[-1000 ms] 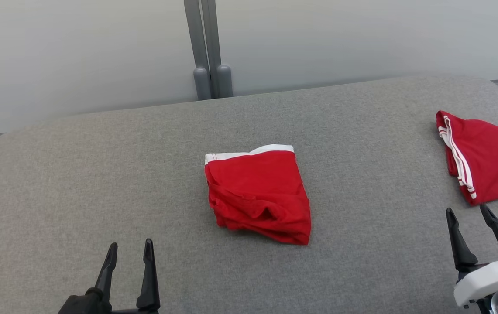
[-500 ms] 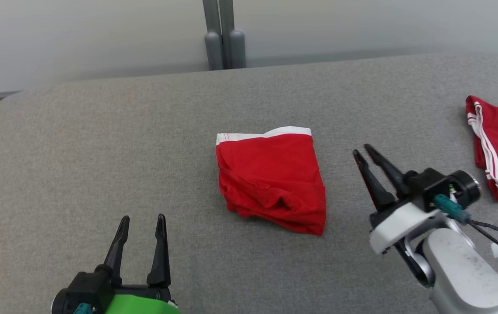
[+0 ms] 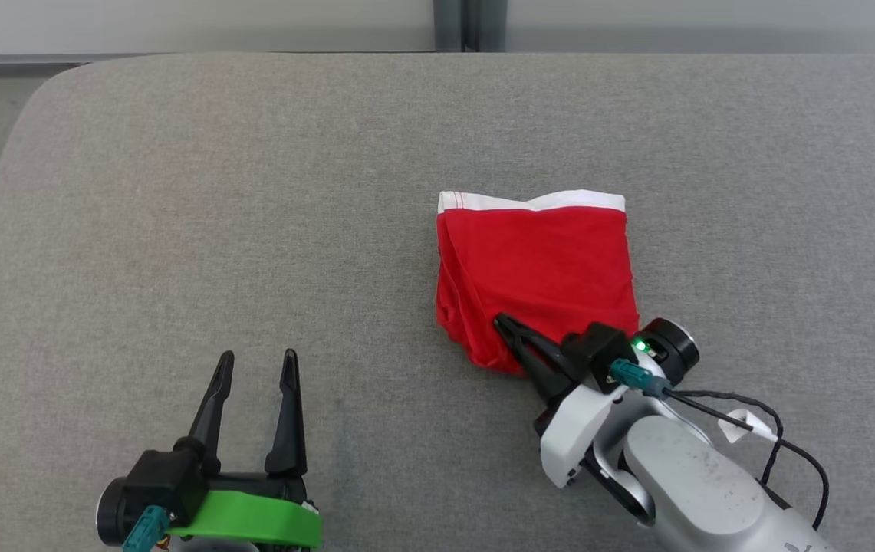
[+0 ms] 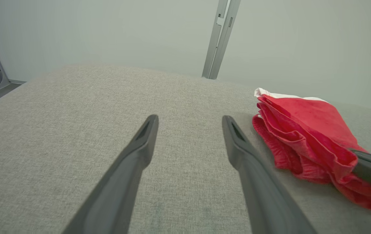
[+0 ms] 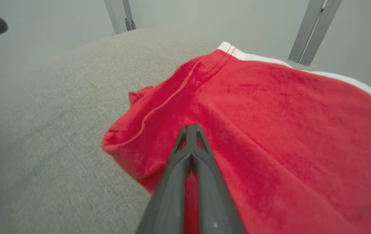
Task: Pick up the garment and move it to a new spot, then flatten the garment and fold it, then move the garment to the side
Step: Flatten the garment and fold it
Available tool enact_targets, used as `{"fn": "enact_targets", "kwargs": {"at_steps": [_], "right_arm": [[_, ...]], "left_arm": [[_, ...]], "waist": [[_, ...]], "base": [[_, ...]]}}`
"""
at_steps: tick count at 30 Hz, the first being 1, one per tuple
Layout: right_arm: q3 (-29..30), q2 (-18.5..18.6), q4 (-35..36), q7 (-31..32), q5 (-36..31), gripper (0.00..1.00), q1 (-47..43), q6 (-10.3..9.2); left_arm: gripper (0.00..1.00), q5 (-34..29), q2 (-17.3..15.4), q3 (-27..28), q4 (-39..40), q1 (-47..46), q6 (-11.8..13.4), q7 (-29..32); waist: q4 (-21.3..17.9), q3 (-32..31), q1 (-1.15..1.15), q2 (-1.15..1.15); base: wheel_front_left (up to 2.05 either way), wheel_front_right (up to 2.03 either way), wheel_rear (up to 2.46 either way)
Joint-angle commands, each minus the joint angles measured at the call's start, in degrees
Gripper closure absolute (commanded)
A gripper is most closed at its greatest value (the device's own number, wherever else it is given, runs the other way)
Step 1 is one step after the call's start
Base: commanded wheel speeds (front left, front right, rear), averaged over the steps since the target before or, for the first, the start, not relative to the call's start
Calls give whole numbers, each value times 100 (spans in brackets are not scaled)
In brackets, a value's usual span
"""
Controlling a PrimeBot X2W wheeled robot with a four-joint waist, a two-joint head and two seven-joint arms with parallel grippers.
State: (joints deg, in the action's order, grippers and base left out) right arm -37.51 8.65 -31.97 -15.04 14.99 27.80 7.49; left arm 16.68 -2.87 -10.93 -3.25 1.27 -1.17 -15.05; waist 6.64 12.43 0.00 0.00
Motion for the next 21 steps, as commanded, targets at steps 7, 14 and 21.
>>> {"fn": "enact_targets", "kwargs": {"at_steps": [7, 14, 21], "right_arm": [[-571, -212, -362, -13, 209, 100, 226, 1], [-1103, -319, -652, -13, 408, 100, 201, 1], [-916, -102, 75, -13, 530, 100, -252, 1]], "left_arm": [[0, 16, -7, -51, -66, -87, 2, -14], [0, 79, -7, -71, -131, 23, 40, -14], [0, 18, -8, 180, -114, 316, 61, -14]], "waist": [[124, 7, 0, 0], [98, -174, 0, 0], [-260, -665, 0, 0]], "base": [[0, 0, 0], [0, 0, 0], [0, 0, 0]]}}
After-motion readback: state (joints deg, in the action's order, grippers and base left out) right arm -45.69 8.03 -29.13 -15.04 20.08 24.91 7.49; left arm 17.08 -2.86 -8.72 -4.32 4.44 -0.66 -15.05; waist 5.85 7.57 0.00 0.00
